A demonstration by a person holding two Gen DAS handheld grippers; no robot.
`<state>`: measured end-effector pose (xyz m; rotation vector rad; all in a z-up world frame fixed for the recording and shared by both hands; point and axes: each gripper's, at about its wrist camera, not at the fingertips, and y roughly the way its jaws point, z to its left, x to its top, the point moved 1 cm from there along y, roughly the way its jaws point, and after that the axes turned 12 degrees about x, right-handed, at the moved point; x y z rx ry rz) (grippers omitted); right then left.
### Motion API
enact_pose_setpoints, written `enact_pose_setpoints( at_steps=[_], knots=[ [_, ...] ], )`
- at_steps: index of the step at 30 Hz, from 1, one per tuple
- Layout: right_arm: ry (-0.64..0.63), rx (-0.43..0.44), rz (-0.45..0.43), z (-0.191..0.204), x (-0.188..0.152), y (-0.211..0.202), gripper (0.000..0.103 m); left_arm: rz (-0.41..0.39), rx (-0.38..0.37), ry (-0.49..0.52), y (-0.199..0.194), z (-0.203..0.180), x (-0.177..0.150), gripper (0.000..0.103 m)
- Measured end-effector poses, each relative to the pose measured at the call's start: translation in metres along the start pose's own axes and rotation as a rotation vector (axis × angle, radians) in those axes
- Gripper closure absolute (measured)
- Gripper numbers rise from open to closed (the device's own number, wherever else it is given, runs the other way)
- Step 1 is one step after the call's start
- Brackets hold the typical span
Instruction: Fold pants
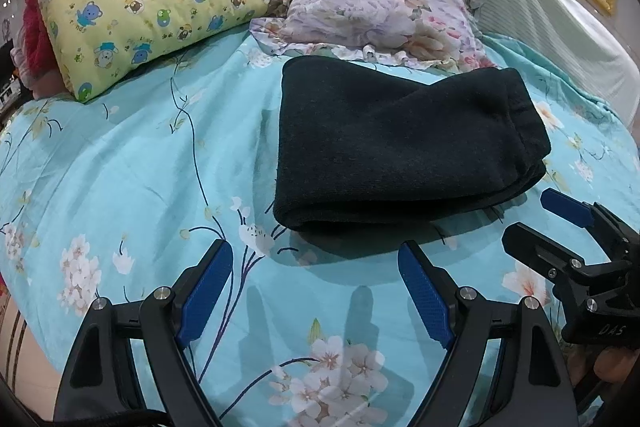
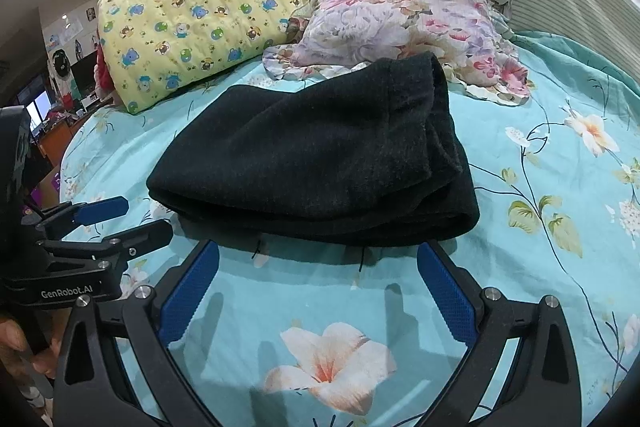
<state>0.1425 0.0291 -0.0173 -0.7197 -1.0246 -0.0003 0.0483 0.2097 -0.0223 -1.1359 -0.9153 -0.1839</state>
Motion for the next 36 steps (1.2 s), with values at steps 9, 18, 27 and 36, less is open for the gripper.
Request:
enact_pose_setpoints(
  at_steps=[9,18,27,36],
  knots=[
    [-0.001,0.001,-0.006,0.002,0.0005,-0.0003,0.004,-0.012,-0.002,-0.001,-0.0014,-0.0001,0.0004,0.018],
    [-0.003,0.009,-0.017,0.0037,0.0026,-0.0027,0.004,-0.021,-0.006,-0.003,-0.0047,0.0009,-0.0004,0.018],
    [-0.002,0.011,-0.022,0.005,0.0039,-0.0034,0.003,-0.028,-0.008,0.0,-0.007,0.0005,0.0007,0.018],
    [-0.003,0.011,-0.024,0.0061,0.0048,-0.0044,0.003,-0.034,-0.01,0.001,-0.0092,0.0006,0.0024,0.018]
  ],
)
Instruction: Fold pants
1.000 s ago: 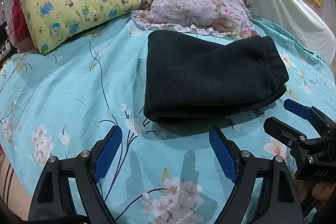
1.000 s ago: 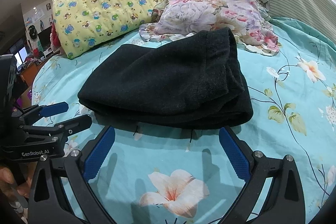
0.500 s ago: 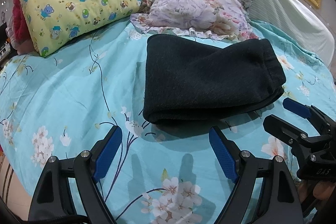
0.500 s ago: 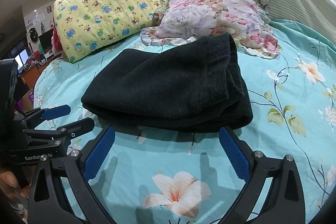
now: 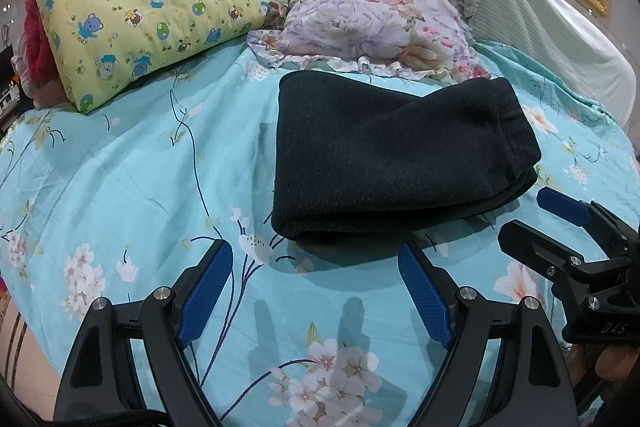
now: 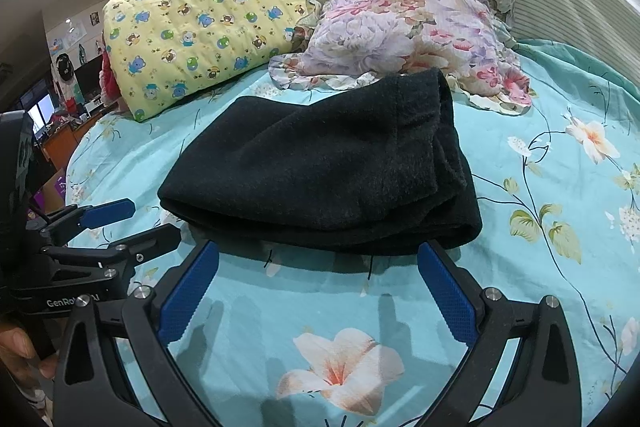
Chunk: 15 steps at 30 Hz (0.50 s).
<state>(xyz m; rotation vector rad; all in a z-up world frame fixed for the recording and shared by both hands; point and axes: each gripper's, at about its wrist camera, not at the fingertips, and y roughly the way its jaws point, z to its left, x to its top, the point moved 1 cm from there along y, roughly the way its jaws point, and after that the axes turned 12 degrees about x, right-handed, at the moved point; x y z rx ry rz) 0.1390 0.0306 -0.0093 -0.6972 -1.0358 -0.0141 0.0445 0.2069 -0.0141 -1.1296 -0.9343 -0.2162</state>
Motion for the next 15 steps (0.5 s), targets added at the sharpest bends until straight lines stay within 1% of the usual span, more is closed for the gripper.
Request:
enact_pose_setpoints(
  at_steps=[15],
  knots=[
    [-0.002,-0.004,-0.028,0.0012,0.007,-0.0076,0.003,-0.01,-0.013,-0.009,-0.0042,0.0026,0.0052,0.018]
  ],
)
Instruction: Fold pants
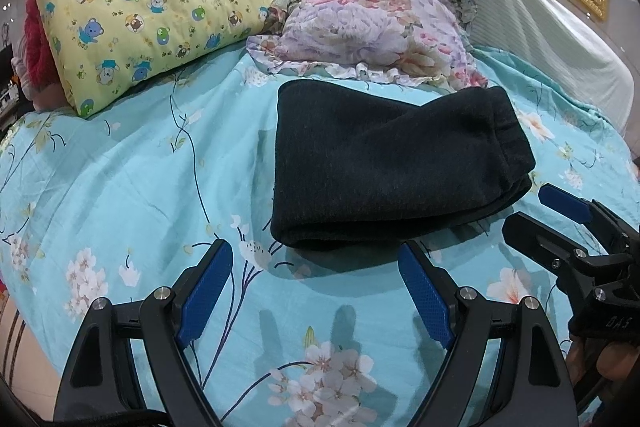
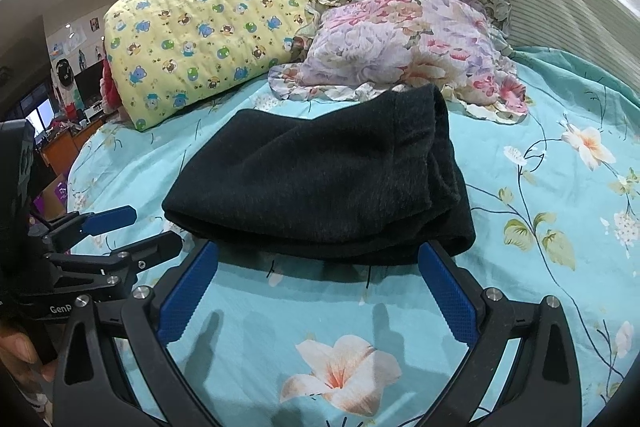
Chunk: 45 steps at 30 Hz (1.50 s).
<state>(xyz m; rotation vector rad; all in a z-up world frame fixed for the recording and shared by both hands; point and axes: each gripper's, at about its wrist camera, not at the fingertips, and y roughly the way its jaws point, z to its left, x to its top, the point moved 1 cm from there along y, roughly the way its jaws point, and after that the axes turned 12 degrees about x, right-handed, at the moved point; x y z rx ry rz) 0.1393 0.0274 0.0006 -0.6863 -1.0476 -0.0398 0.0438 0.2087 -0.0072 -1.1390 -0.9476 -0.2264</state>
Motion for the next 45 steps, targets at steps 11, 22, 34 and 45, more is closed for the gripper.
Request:
enact_pose_setpoints(
  at_steps=[11,22,34,45],
  knots=[
    [-0.001,0.001,-0.027,-0.001,0.008,-0.007,0.001,-0.001,-0.001,0.002,0.0,-0.003,0.004,0.018],
    [-0.013,0.001,-0.043,-0.001,0.017,-0.009,0.001,-0.006,-0.035,-0.035,0.004,-0.004,0.02,0.018],
    [-0.012,0.007,-0.046,-0.002,0.025,-0.003,0.001,-0.017,-0.026,-0.02,0.007,-0.007,0.027,0.018],
    [0.002,0.021,-0.059,-0.003,0.027,-0.001,0.001,-0.016,-0.003,-0.016,0.008,-0.011,0.034,0.018]
  ],
)
